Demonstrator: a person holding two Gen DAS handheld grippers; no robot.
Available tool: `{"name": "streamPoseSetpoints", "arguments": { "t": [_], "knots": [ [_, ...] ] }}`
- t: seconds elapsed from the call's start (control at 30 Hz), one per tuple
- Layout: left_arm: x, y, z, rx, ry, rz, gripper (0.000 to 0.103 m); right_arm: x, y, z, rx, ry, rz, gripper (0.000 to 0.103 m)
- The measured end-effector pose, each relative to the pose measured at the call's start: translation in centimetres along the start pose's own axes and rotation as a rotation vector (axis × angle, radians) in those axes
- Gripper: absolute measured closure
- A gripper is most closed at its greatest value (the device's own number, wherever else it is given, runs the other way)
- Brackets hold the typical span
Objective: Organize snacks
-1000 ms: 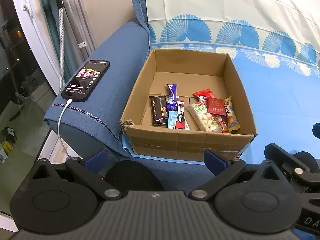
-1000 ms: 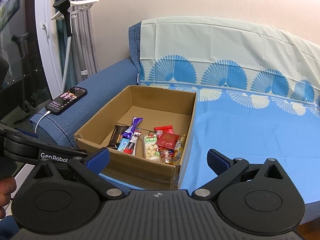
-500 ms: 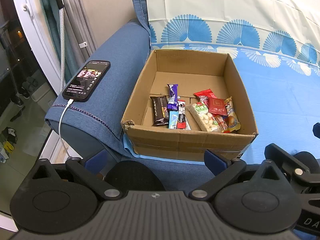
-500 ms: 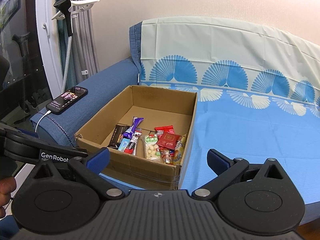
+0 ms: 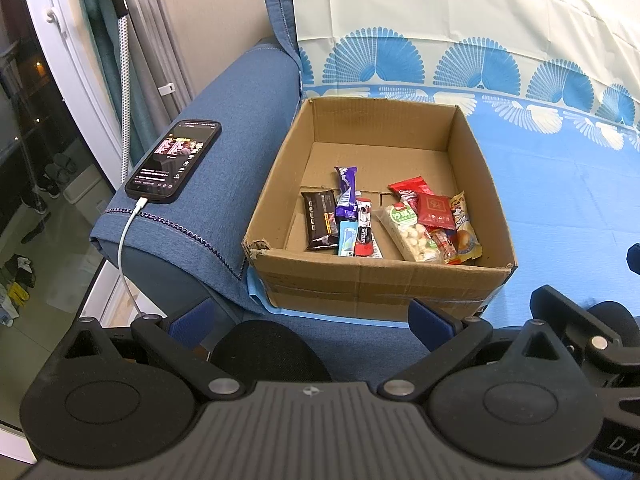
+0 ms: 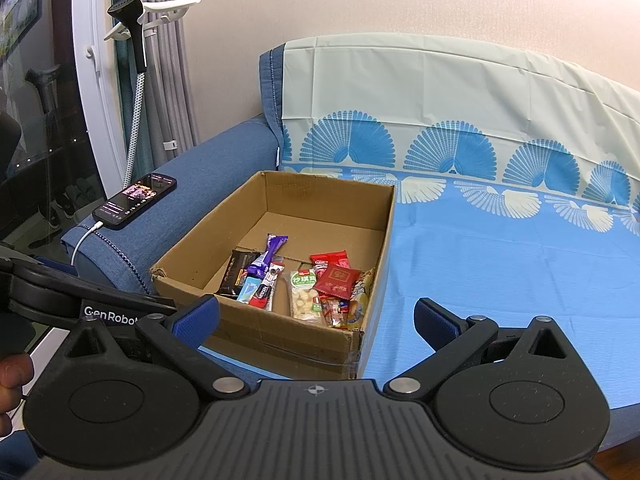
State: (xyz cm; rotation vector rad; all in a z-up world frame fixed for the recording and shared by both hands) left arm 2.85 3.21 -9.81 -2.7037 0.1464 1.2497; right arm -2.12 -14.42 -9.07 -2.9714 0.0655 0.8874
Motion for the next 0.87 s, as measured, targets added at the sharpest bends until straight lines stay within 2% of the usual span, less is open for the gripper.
{"name": "streamPoseSetpoints", "arguments": {
  "t": [0.87],
  "knots": [
    [0.09,-0.14,0.17,0.003,0.001,-0.006,0.0,-0.08,-0.22,-0.05,-0.003,0.0,-0.008,0.001]
  ]
}}
Point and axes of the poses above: each gripper's, at about its wrist camera, not at the fingertips, and x roughly the way its jaws point, y to its right, z to its underside, the point moved 5 cm from there along x, roughly the way its jaws point, and after that the axes turned 5 degrees about z, right-handed, at the moved point
